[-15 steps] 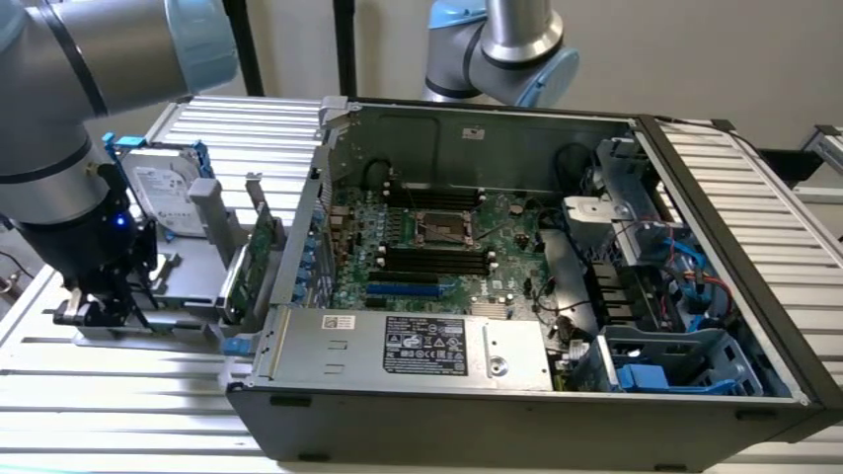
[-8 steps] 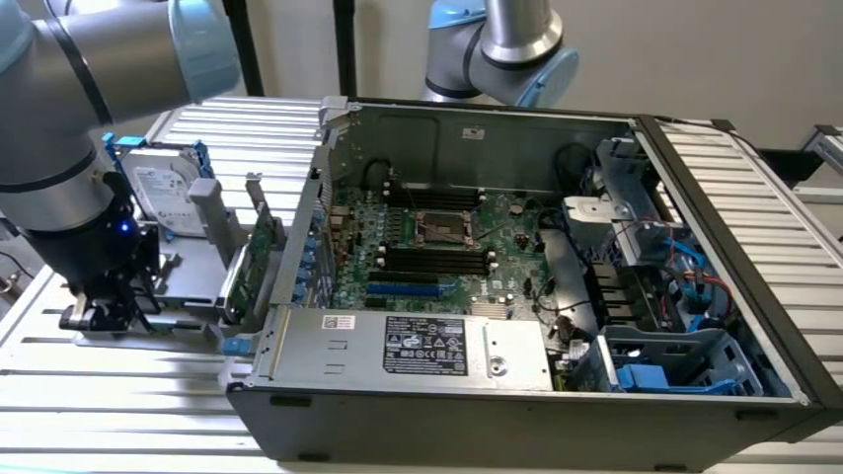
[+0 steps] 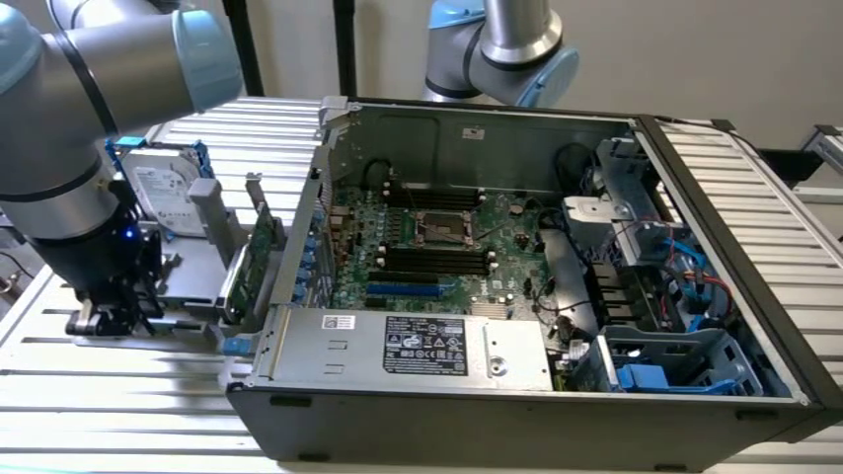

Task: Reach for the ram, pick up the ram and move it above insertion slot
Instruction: 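Pick up the ram and move it above insertion slot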

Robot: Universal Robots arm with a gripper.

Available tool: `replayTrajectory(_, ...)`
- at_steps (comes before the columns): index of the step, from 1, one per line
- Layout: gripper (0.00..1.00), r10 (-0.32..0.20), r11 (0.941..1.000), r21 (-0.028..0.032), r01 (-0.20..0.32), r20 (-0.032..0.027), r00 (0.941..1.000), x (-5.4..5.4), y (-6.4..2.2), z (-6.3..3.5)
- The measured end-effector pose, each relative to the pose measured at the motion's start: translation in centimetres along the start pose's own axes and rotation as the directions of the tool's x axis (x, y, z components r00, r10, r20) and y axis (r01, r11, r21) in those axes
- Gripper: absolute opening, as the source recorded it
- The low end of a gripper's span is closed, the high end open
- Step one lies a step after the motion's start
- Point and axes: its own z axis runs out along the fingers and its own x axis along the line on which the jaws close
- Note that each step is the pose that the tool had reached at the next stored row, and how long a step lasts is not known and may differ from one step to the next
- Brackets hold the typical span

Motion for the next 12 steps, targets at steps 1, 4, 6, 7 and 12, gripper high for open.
replayTrajectory(1,0.3,-0.001,1.0,0.0,0.001,0.001,1.0,0.0,0.0,0.07)
replayTrajectory(4,0.3,-0.004,1.0,0.0,0.004,0.0048,1.0,0.0,-0.02,0.27)
replayTrajectory(6,0.3,-0.004,1.0,0.0,0.004,0.0067,1.0,0.0,-0.02,0.39)
replayTrajectory(7,0.3,-0.004,1.0,0.0,0.004,0.0073,1.0,0.0,-0.02,0.45)
replayTrajectory(12,0.28,-0.005,1.0,-0.0002,0.005,0.0088,1.0,0.0,-0.03,0.6)
